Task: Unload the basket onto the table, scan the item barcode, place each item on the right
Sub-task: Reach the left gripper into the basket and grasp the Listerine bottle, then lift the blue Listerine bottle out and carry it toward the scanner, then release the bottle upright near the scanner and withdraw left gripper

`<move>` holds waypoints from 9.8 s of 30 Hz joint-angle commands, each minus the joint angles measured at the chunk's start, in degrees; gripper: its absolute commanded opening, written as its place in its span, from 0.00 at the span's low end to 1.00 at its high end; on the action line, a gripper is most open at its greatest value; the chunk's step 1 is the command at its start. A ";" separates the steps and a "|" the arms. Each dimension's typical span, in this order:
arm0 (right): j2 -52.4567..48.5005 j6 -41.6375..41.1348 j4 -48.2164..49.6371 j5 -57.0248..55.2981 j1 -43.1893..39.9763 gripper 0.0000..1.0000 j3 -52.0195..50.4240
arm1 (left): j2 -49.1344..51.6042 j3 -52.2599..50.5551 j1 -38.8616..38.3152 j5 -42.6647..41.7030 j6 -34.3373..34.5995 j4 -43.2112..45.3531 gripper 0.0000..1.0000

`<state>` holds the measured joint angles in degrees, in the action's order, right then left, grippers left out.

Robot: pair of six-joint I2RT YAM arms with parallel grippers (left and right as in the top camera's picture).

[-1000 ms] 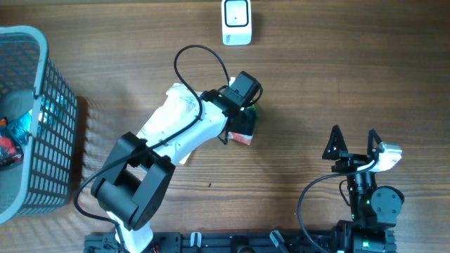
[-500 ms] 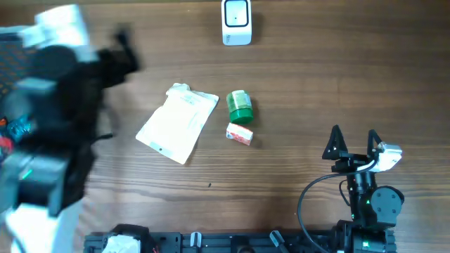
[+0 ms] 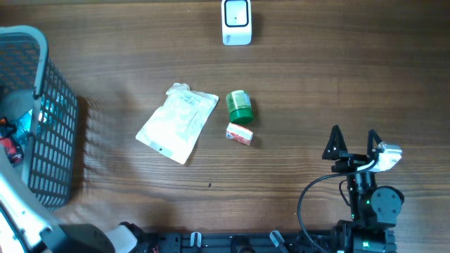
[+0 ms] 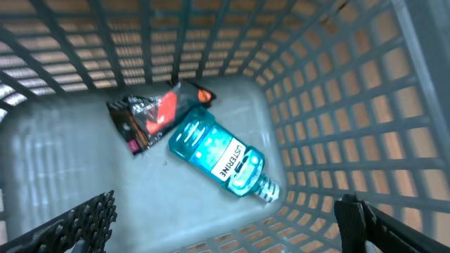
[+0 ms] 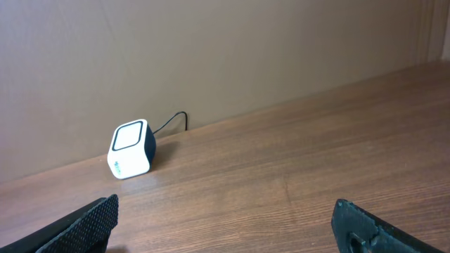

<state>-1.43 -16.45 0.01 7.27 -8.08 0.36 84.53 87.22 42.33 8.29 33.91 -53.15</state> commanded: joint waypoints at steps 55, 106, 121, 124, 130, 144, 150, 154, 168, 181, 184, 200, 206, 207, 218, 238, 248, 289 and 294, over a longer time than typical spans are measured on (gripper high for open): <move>0.04 -0.24 0.37 -0.42 -0.09 1.00 -0.04 | 37.73 -0.17 0.35 -27.76 -97.72 19.85 0.50; 0.04 -0.22 0.35 -0.42 -0.09 1.00 -0.04 | 2.71 -0.20 5.22 -31.74 -45.57 23.02 1.00; 0.04 -0.20 0.37 -0.42 -0.09 1.00 -0.04 | 19.78 -0.22 3.72 -10.34 -6.67 20.81 1.00; 0.04 -0.22 0.37 -0.42 -0.09 1.00 -0.04 | 20.44 -0.20 2.01 -12.28 -10.34 21.29 1.00; 0.04 -0.22 0.37 -0.42 -0.09 1.00 -0.04 | 20.48 -0.20 0.31 -10.99 -18.75 22.25 1.00; 0.04 -0.22 0.37 -0.42 -0.09 1.00 -0.04 | 28.59 -0.22 0.31 -6.71 -18.93 30.49 1.00; 0.04 -0.22 0.37 -0.42 -0.09 1.00 -0.04 | 28.74 -0.20 0.31 -6.69 -18.95 35.23 0.89; 0.04 -0.22 0.37 -0.42 -0.09 1.00 -0.04 | 28.74 -0.20 0.31 -6.71 -18.95 36.02 0.58; 0.04 -0.22 0.37 -0.42 -0.09 1.00 -0.04 | 24.15 -0.20 0.31 -6.71 -18.51 33.14 0.27; 0.04 -0.22 0.35 -0.42 -0.09 1.00 -0.04 | -19.71 -0.20 0.26 -22.08 -14.47 28.68 0.33; 0.04 -0.22 0.37 -0.42 -0.09 1.00 -0.04 | -24.61 -0.20 -1.42 -35.56 -8.87 28.68 0.34; 0.04 -0.22 0.35 -0.42 -0.09 1.00 -0.04 | 9.79 -0.20 -54.27 -17.14 -18.75 19.74 0.35; 0.04 -0.24 0.35 -0.42 -0.09 1.00 -0.04 | 23.26 -0.20 -62.71 -7.34 -18.71 23.04 0.36; 0.04 -0.22 0.35 -0.42 -0.09 1.00 -0.04 | 24.74 -0.20 -63.56 -7.10 -18.71 23.80 0.36; 0.04 -0.24 0.37 -0.42 -0.09 1.00 -0.04 | 28.13 -0.20 -66.79 -7.15 -49.75 27.28 0.40; 0.04 -0.24 0.35 -0.42 -0.09 1.00 -0.04 | 28.13 -0.20 -66.27 -1.53 -17.16 29.94 0.73; 0.04 -0.22 0.35 -0.42 -0.09 1.00 -0.04 | 23.02 -0.20 -66.31 -1.53 -17.16 25.29 1.00; 0.02 -0.22 0.37 -0.42 -0.09 1.00 -0.04 | -2.05 -0.20 -39.54 14.01 -16.65 22.25 1.00; 0.02 -0.22 0.35 -0.42 -0.09 1.00 -0.04 | 0.59 -0.20 -32.04 13.09 -10.01 18.95 1.00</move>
<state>-1.43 -16.43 0.03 7.27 -8.08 0.36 83.46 86.30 6.61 23.31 18.37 -33.30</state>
